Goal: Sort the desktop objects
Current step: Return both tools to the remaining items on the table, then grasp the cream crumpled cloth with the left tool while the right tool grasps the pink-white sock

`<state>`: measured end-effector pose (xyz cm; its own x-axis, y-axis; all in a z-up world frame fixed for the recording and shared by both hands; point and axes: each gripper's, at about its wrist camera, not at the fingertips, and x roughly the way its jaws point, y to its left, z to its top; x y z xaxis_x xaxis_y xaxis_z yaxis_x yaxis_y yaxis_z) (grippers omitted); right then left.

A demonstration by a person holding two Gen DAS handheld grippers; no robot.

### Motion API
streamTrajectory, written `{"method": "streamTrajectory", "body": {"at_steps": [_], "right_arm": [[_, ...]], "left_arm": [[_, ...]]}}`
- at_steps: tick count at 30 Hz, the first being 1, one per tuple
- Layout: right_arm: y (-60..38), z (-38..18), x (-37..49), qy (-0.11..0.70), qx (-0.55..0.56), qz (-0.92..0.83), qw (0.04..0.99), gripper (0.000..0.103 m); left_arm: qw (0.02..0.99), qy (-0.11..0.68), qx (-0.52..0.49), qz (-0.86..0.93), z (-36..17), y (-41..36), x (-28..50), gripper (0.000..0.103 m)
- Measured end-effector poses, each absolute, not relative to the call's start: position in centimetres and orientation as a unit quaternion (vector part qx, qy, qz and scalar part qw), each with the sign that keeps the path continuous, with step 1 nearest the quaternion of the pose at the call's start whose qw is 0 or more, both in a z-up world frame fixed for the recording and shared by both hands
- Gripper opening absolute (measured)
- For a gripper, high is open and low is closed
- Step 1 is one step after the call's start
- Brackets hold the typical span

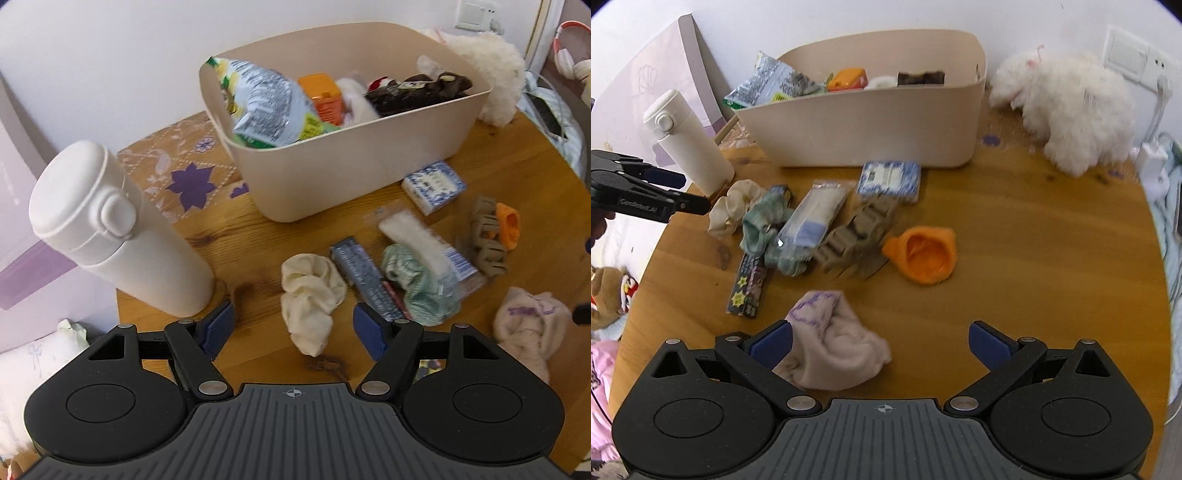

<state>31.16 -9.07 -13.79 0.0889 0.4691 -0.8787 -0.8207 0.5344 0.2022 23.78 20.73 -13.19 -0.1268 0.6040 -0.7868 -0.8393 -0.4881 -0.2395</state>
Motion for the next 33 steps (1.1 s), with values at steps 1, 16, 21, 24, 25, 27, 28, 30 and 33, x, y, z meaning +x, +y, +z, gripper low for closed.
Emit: {"method": "streamTrajectory", "body": {"at_steps": [1, 16, 21, 24, 25, 27, 28, 30, 33], "right_arm": [[-9.1, -14.1, 30.8, 0.506, -0.171, 0.446, 0.718, 0.103], [-7.1, -18.3, 28.6, 0.537, -0.15, 0.436, 0.706, 0.103], [-6.0, -19.1, 28.7, 0.545, -0.153, 0.422, 0.708, 0.103], [-5.8, -19.3, 28.7, 0.538, -0.155, 0.417, 0.716, 0.093], [-5.8, -19.3, 28.8, 0.536, -0.152, 0.414, 0.72, 0.085], [-6.0, -19.5, 29.0, 0.544, -0.138, 0.408, 0.72, 0.079], [-6.0, -19.6, 29.1, 0.548, -0.131, 0.409, 0.718, 0.078], [-6.0, -19.5, 28.9, 0.544, -0.133, 0.413, 0.718, 0.073], [-6.3, -19.2, 28.6, 0.539, -0.132, 0.418, 0.719, 0.064]], "left_arm": [[0.486, 0.127, -0.45, 0.739, -13.6, 20.8, 23.7, 0.072], [0.468, 0.119, -0.485, 0.729, -17.6, 23.2, 23.0, 0.072], [0.477, 0.103, -0.495, 0.719, -18.6, 24.3, 22.7, 0.062], [0.479, 0.091, -0.502, 0.714, -18.9, 24.7, 22.5, 0.054], [0.478, 0.087, -0.504, 0.714, -19.0, 24.7, 22.4, 0.049], [0.473, 0.073, -0.511, 0.714, -19.3, 24.8, 22.2, 0.041], [0.468, 0.066, -0.515, 0.715, -19.5, 24.7, 22.1, 0.039], [0.465, 0.06, -0.512, 0.72, -19.5, 24.6, 22.0, 0.036], [0.461, 0.058, -0.507, 0.726, -19.6, 24.2, 21.9, 0.027]]}}
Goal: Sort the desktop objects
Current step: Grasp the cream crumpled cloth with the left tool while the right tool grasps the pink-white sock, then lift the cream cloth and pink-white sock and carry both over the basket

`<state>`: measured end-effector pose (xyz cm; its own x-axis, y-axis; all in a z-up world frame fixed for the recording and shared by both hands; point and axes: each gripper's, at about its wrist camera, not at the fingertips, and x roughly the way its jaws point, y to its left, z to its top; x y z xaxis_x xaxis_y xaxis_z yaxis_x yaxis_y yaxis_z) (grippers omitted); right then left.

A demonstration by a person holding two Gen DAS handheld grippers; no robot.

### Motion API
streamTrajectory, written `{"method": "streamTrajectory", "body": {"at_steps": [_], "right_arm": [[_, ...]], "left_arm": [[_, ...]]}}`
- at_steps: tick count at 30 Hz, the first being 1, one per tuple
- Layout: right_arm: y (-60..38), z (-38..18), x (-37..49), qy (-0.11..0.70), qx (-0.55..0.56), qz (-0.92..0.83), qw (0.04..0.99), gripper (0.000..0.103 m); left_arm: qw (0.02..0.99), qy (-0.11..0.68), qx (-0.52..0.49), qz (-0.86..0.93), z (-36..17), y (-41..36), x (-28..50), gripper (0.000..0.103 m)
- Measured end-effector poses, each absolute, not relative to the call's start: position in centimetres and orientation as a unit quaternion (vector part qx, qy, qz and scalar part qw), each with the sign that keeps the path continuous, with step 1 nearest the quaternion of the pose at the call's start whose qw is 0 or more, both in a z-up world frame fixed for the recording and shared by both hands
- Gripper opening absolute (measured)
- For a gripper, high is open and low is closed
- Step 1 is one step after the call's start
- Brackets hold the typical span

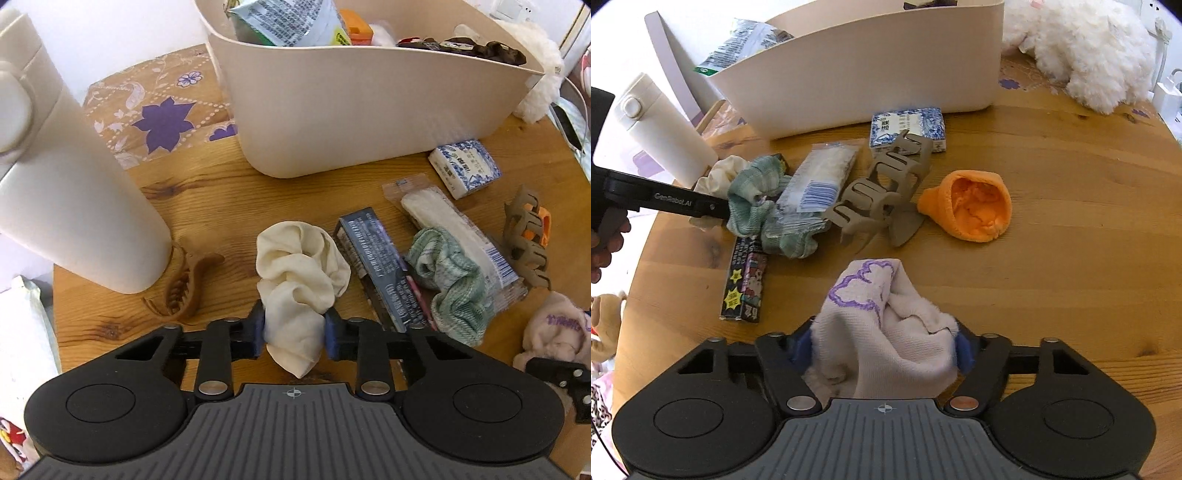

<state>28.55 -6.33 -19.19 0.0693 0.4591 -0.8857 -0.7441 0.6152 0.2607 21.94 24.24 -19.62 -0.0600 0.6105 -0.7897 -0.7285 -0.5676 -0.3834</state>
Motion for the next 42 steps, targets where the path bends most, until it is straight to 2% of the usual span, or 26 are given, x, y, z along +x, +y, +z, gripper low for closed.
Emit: {"method": "streamTrajectory", "body": {"at_steps": [2, 8, 12, 23, 34, 42], "right_arm": [[-6.7, -19.1, 28.4, 0.538, -0.124, 0.414, 0.724, 0.057], [-8.1, -18.8, 27.9, 0.543, -0.103, 0.403, 0.729, 0.051], [-9.3, -18.5, 28.0, 0.546, -0.088, 0.396, 0.733, 0.05], [-10.3, -14.8, 28.0, 0.494, -0.103, 0.406, 0.762, 0.049], [-11.4, -9.8, 30.7, 0.422, -0.097, 0.402, 0.806, 0.049], [-11.2, -6.0, 33.3, 0.377, -0.078, 0.403, 0.83, 0.049]], "left_arm": [[0.452, 0.044, -0.512, 0.729, -19.8, 23.8, 21.8, 0.024], [0.443, 0.027, -0.519, 0.731, -19.8, 23.1, 22.6, 0.02], [0.432, -0.008, -0.533, 0.727, -19.5, 22.3, 23.2, 0.018], [0.43, -0.018, -0.504, 0.749, -16.8, 19.7, 24.1, 0.017], [0.442, -0.052, -0.448, 0.775, -11.2, 16.8, 23.8, 0.016], [0.449, -0.049, -0.4, 0.797, -6.7, 16.6, 22.8, 0.017]]}}
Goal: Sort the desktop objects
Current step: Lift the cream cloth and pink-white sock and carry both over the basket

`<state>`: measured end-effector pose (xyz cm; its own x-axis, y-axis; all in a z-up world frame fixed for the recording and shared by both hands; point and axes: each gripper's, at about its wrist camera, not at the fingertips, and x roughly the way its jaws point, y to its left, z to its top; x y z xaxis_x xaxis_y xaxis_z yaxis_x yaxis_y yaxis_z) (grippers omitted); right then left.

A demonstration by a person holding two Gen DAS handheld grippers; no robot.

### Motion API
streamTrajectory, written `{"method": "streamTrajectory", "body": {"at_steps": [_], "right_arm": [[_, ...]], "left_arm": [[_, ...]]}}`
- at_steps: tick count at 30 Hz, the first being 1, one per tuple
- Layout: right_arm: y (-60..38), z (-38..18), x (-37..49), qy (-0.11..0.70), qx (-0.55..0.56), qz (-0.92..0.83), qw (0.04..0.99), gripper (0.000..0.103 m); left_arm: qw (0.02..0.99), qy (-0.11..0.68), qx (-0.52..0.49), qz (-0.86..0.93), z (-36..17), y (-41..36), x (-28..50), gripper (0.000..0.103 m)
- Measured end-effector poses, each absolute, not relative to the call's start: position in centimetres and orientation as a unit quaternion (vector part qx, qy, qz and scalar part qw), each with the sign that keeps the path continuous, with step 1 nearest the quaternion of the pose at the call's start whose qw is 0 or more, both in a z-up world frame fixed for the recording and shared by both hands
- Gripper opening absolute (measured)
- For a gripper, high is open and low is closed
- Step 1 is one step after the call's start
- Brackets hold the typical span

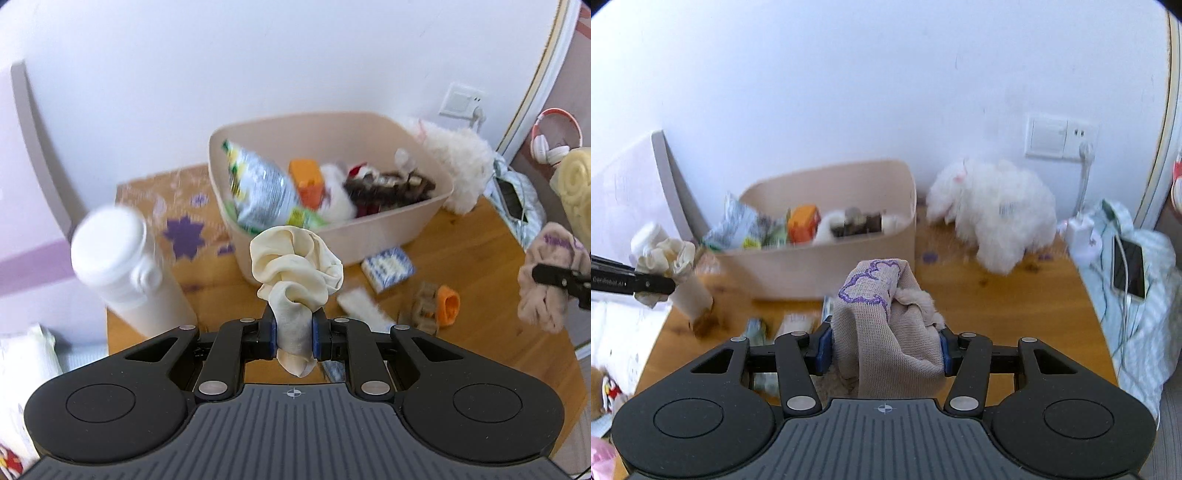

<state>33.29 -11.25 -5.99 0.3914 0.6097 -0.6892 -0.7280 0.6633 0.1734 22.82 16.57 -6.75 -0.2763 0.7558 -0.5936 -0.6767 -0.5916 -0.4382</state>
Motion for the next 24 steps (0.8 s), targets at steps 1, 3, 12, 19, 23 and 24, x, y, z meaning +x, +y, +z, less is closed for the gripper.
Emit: {"method": "streamTrajectory", "body": {"at_steps": [1, 3, 12, 19, 23, 24], "right_arm": [[-11.0, -5.6, 33.6, 0.372, -0.078, 0.404, 0.832, 0.049], [-10.5, -4.8, 34.2, 0.361, -0.078, 0.406, 0.836, 0.049], [-7.4, -1.2, 37.3, 0.322, -0.067, 0.414, 0.849, 0.049], [-3.9, -0.5, 39.4, 0.318, -0.075, 0.423, 0.845, 0.05], [-2.2, -0.9, 40.1, 0.321, -0.081, 0.429, 0.84, 0.05], [-1.6, -1.0, 40.3, 0.322, -0.083, 0.43, 0.839, 0.05]], "left_arm": [[0.449, -0.049, -0.395, 0.8, -6.3, 16.7, 22.6, 0.017], [0.45, -0.047, -0.387, 0.803, -5.4, 16.9, 22.2, 0.017], [0.432, -0.034, -0.351, 0.83, -2.0, 19.0, 19.1, 0.017], [0.416, -0.034, -0.339, 0.843, 0.4, 21.5, 16.2, 0.017], [0.406, -0.029, -0.338, 0.849, 1.2, 23.4, 14.7, 0.017], [0.402, -0.026, -0.34, 0.849, 1.2, 24.0, 14.4, 0.017]]}}
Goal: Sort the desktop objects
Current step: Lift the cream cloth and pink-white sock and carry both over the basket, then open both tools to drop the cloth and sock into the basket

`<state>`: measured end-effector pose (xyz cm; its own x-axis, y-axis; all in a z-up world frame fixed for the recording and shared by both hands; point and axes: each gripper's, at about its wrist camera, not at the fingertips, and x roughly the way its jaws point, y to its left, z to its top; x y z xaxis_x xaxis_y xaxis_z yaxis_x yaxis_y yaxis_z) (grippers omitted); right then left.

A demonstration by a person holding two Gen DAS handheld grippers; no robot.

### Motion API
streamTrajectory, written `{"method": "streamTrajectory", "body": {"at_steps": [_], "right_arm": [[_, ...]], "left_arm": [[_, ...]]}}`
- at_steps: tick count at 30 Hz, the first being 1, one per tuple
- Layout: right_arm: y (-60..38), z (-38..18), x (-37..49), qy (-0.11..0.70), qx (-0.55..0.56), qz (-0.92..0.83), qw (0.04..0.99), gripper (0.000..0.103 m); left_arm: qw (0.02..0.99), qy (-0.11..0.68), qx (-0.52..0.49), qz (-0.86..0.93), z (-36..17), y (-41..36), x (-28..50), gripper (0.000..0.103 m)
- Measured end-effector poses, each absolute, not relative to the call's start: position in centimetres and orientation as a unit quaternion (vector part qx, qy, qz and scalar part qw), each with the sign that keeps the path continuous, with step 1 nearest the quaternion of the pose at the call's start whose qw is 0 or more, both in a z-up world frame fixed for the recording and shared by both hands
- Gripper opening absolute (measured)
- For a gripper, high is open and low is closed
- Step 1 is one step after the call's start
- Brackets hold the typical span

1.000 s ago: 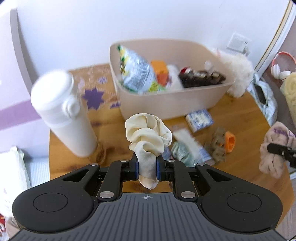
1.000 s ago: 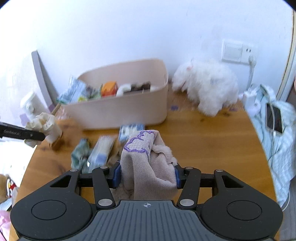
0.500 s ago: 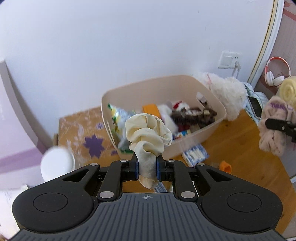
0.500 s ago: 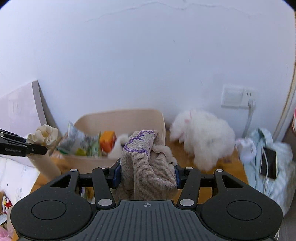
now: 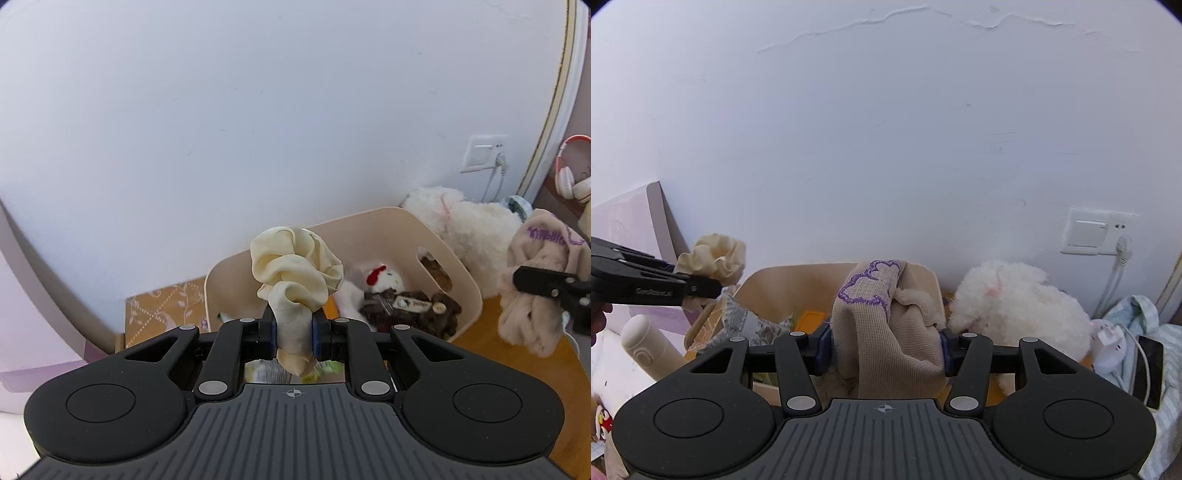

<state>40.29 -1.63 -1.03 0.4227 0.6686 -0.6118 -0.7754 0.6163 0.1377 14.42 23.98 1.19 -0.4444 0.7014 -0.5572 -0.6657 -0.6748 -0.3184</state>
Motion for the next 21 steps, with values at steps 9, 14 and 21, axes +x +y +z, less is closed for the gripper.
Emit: {"method": "streamTrajectory", "body": {"at_steps": [9, 14, 21], "right_arm": [[3.8, -2.9, 41.9, 0.328, -0.126, 0.446, 0.823, 0.05], [6.2, -4.6, 42.1, 0.328, -0.164, 0.446, 0.816, 0.05], [8.5, -7.6, 42.6, 0.36, -0.194, 0.44, 0.8, 0.052]], "left_arm": [[0.391, -0.01, -0.371, 0.842, -1.2, 27.7, 13.2, 0.017], [0.381, 0.005, -0.386, 0.84, -2.9, 29.5, 13.1, 0.017], [0.375, 0.006, -0.397, 0.837, -4.3, 31.1, 13.0, 0.017]]}}
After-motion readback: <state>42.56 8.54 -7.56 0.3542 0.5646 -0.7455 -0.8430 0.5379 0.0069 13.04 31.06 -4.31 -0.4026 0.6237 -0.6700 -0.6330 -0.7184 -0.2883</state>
